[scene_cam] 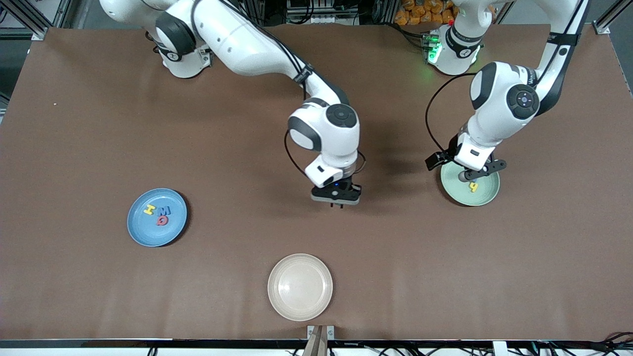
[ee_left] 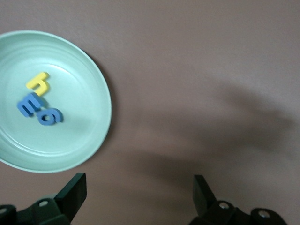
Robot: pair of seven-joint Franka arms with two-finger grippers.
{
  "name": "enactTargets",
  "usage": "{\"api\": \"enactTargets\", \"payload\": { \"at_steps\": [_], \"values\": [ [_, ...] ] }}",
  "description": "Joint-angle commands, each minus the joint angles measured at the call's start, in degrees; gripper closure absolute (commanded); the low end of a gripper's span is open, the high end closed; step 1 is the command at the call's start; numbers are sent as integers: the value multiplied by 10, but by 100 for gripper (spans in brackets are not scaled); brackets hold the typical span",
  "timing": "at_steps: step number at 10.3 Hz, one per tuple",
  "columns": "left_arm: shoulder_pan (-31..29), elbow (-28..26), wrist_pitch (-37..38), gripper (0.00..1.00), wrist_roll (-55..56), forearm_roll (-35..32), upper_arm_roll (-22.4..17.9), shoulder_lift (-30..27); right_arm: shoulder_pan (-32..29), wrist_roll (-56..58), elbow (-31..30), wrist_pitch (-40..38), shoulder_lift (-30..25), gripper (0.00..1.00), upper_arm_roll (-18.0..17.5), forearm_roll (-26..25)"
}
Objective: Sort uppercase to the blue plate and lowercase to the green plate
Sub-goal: 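Carry the R to the blue plate while the left gripper reaches the w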
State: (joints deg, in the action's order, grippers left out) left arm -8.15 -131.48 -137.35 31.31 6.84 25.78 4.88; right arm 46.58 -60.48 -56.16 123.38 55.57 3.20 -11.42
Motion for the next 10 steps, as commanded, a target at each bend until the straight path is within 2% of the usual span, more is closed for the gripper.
{"api": "enactTargets", "payload": {
  "at_steps": [1, 2, 3, 5, 6, 8, 10],
  "values": [
    [-1, -7, 6, 0, 35, 13, 45, -15, -47, 52, -118, -30, -119, 100, -7, 39],
    [-1, -8, 6, 0, 34, 12, 73, -16, -71, 91, -140, -51, -155, 100, -7, 60],
    [0, -6, 4, 0, 34, 9, 104, -13, -101, 124, -185, -58, -202, 100, -7, 76],
    [22, -2, -8, 0, 25, 5, 134, -6, -150, 197, -297, -61, -284, 100, -7, 79],
    [48, -2, -19, 0, 11, -8, 134, 6, -170, 227, -337, -63, -312, 100, -7, 80],
    [104, 3, -50, 0, -3, -76, 134, 49, -233, 297, -405, -65, -357, 100, -7, 80],
    [143, 16, -61, 0, -2, -151, 132, 96, -275, 341, -448, -65, -362, 100, -6, 79]
  ]
}}
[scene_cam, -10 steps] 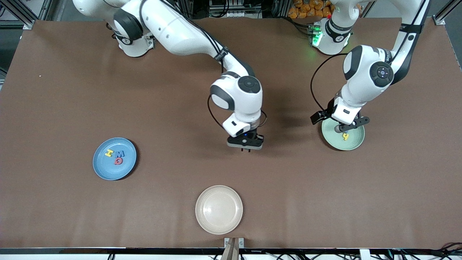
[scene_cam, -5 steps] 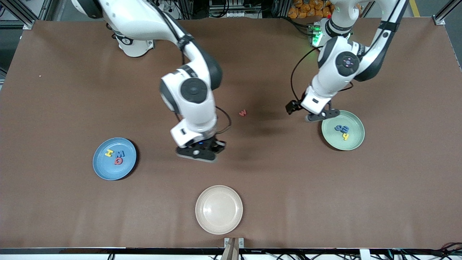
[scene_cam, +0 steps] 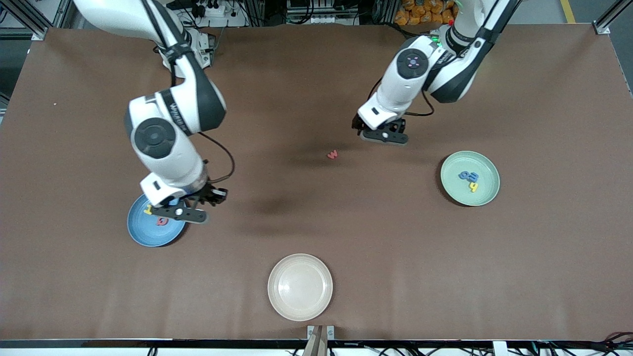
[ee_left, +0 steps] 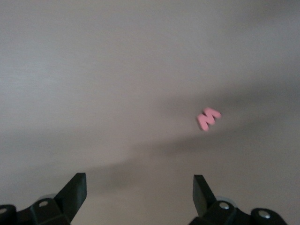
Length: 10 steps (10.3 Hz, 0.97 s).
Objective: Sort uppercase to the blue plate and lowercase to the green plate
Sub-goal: 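Carry the R to the blue plate while the left gripper reaches the w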
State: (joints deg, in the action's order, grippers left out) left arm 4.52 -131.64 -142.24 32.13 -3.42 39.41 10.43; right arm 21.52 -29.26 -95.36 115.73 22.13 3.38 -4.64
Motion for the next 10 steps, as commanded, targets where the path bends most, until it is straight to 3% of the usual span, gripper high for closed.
{"api": "enactTargets", "payload": {
  "at_steps": [1, 4, 5, 7, 10],
  "values": [
    [28, 36, -12, 0, -9, -95, -5, 70, -45, 42, -81, 25, -24, 100, -7, 9],
    [46, 95, -11, 0, -11, -219, -7, 152, -103, 113, -119, 69, -17, 100, 4, 2],
    [51, 110, -12, 0, -12, -235, -7, 169, -117, 129, -125, 96, -6, 100, 7, 2],
    [54, 131, -12, 13, -12, -257, -9, 194, -134, 139, -125, 144, 23, 100, 15, 2],
    [60, 162, -14, 21, -29, -277, -10, 235, -148, 139, -120, 196, 59, 100, 15, 10]
  ]
}}
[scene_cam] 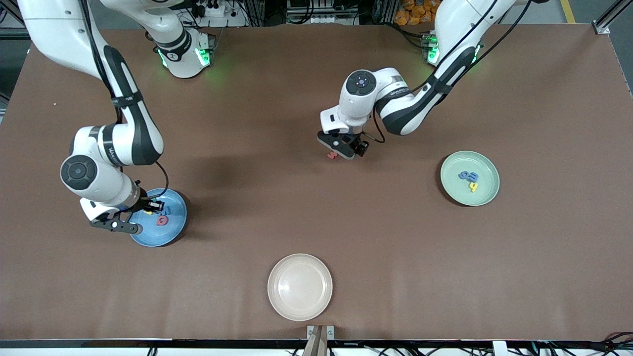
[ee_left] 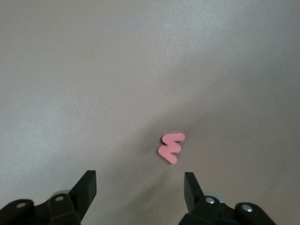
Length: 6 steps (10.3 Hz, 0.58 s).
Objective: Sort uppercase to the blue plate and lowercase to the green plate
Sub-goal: 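Release the R on the blue plate while the left gripper grasps the w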
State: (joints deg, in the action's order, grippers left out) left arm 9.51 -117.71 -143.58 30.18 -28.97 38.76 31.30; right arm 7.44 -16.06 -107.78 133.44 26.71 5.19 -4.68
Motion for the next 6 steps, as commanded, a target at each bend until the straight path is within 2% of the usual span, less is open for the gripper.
{"api": "enactTargets", "payload": {
  "at_steps": [1, 4, 5, 6],
  "values": [
    [14, 29, 0, 21, -9, -34, -3, 37, -8, 6, 5, 37, 24, 100, -4, 11],
    [33, 41, -6, 24, -8, -50, -4, 60, -8, -4, 31, 49, 47, 85, -4, 20],
    [42, 41, -8, 25, -7, -51, -4, 62, -8, -3, 37, 49, 50, 76, -4, 57],
    [48, 41, -13, 26, -7, -58, -5, 67, -3, -3, 39, 48, 50, 61, -3, 84]
  ]
}}
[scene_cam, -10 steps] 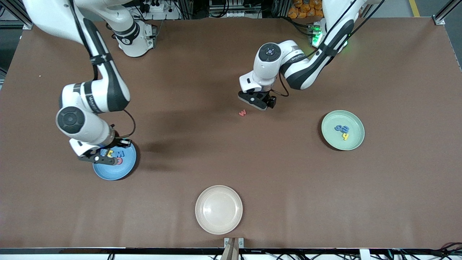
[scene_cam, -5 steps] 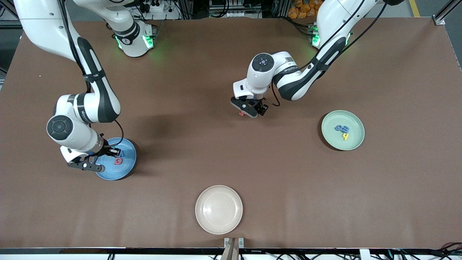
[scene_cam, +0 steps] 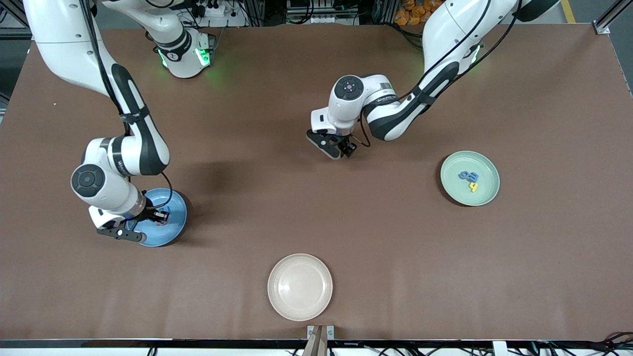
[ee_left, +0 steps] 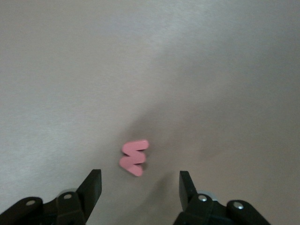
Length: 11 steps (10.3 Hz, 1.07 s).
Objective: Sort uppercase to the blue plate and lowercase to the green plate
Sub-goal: 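Release the R on the blue plate while the left gripper grasps the w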
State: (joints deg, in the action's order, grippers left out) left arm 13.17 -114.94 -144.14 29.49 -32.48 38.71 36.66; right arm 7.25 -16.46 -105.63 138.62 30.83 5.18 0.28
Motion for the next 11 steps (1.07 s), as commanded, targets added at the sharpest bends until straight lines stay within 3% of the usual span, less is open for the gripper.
{"api": "enactTargets", "payload": {
  "at_steps": [1, 4, 8, 11],
  "values": [
    [20, 14, -11, 26, 0, -39, -20, 17, 0, 1, 18, -5, 6, 38, -3, 38],
    [43, 14, -32, 26, -1, -46, -46, 19, 3, 6, 18, -36, -29, 30, -3, 40],
    [64, 14, -38, 32, -2, -50, -66, 25, 21, 13, 17, -155, -125, 25, 19, 35],
    [84, 19, -47, 34, -2, -53, -92, 29, 2, 119, 17, -221, -179, 23, 19, 32]
  ]
}}
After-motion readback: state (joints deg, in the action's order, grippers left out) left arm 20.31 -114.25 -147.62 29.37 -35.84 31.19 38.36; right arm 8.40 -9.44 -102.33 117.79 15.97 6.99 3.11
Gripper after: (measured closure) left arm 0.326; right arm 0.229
